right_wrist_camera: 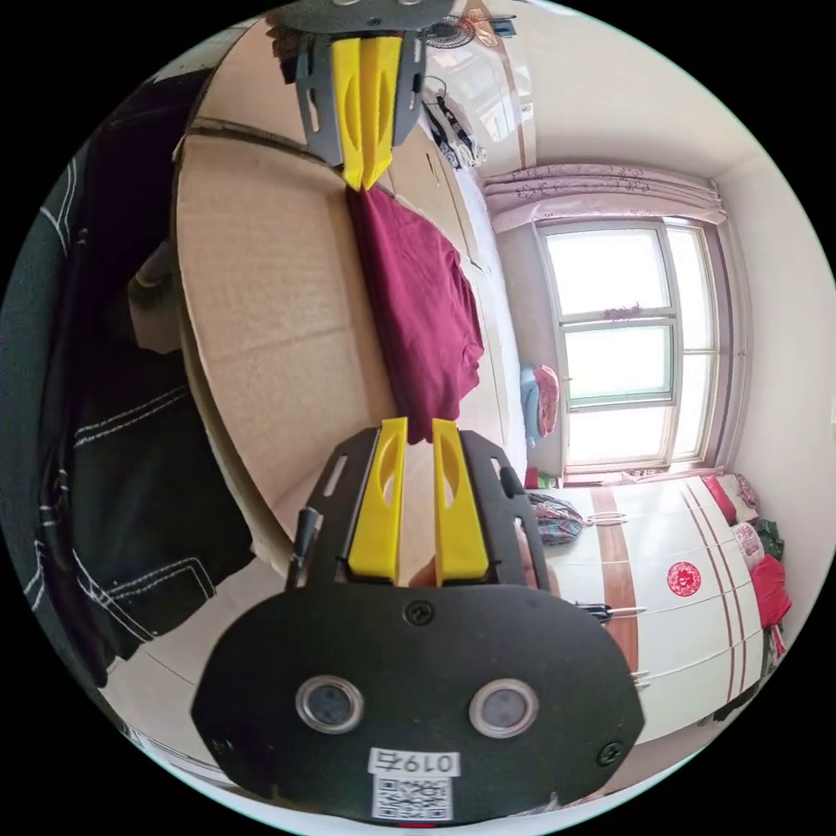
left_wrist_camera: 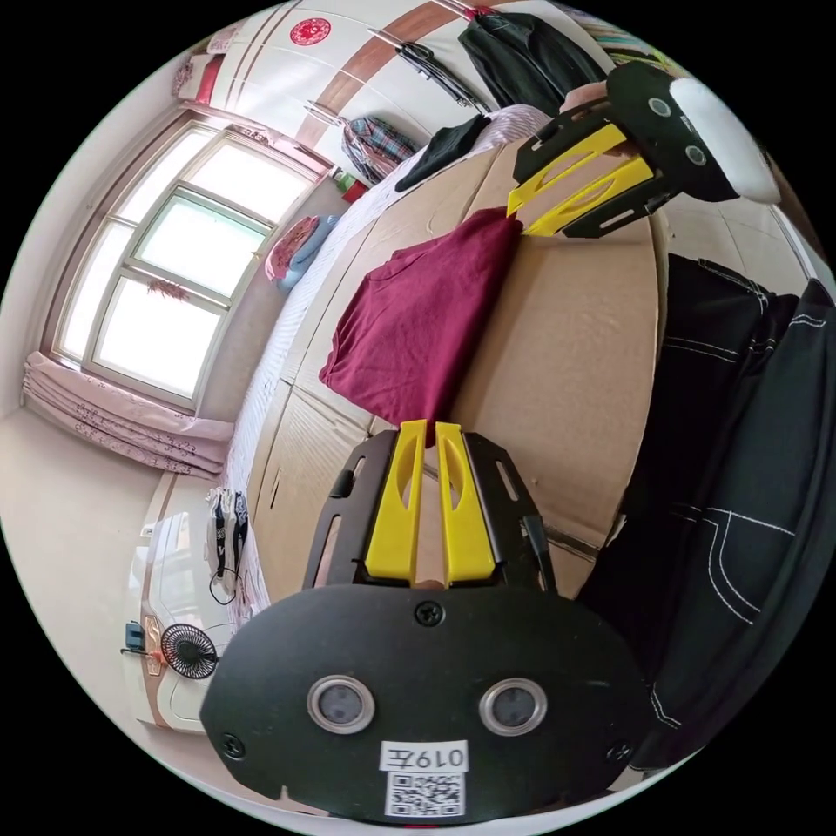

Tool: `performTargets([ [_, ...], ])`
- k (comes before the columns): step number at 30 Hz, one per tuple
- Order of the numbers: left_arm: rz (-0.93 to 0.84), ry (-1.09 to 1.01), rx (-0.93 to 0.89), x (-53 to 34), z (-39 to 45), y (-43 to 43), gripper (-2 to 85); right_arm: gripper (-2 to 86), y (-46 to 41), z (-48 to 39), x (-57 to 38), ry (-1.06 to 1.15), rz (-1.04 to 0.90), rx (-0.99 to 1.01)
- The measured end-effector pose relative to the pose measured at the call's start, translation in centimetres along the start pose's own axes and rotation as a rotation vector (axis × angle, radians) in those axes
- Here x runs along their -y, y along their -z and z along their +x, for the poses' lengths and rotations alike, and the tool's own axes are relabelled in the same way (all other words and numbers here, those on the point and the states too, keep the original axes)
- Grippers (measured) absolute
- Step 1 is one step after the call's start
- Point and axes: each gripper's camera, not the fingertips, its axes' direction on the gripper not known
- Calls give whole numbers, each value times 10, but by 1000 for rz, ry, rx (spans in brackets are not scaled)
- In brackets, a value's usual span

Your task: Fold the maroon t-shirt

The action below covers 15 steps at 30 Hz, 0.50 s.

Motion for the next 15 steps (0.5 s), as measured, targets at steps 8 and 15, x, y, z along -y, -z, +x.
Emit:
performTargets([
  [8, 130, 68, -67, 14, -64, 26, 6, 49, -20, 65, -3, -255, 56, 105],
  [15, 64, 76, -111, 26, -122, 1, 7, 16, -42, 72, 10, -364, 54, 206],
])
